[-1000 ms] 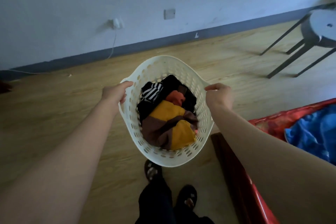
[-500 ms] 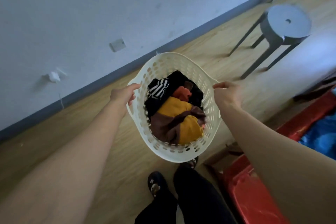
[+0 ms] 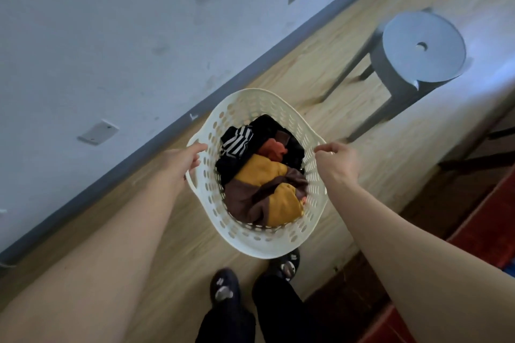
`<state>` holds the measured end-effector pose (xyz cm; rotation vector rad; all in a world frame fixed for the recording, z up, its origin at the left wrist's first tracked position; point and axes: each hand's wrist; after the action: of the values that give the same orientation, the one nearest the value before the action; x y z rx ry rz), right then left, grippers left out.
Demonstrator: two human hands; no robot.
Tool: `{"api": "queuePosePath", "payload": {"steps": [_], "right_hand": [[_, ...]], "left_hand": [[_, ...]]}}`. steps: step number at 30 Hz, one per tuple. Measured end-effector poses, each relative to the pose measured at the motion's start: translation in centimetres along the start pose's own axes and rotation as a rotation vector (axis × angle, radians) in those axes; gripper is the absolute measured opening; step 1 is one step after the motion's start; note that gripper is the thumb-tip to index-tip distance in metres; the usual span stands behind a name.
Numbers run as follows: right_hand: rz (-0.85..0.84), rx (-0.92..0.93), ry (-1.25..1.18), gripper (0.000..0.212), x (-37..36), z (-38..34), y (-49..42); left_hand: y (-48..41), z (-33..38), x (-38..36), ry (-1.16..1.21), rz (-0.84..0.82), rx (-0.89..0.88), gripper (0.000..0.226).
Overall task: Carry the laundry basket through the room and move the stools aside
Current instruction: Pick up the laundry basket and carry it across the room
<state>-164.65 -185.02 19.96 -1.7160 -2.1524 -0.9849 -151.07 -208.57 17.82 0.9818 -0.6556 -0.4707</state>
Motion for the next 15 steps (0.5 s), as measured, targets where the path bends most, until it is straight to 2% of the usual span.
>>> {"api": "queuePosePath", "payload": {"steps": [3, 11, 15], "right_hand": [[-0.006, -0.039, 0.007, 0.025, -1.3, 0.2, -4.9], [0.018, -0.131, -0.002, 0.029, -5.1, 1.4, -15.7], [0.041, -0.195, -0.013, 0.029, -6.9, 2.4, -18.8]], "left_hand": [[-3.6, 2.9, -3.2, -0.033, -0.007, 0.02, 0.05], [-13.0, 9.5, -10.0, -0.137, -0.009, 0.04, 0.051], [-16.5, 10.8, -12.2, -0.207, -0.039, 0.06, 0.039]]}}
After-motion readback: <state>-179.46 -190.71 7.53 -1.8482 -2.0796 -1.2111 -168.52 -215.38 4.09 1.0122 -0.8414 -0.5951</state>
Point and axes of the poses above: each hand's wrist, its own y-axis away from the middle knuckle, its own x-axis out of the back of the hand, z = x × y, and after that the axes turned 15 degrees about x, right-handed
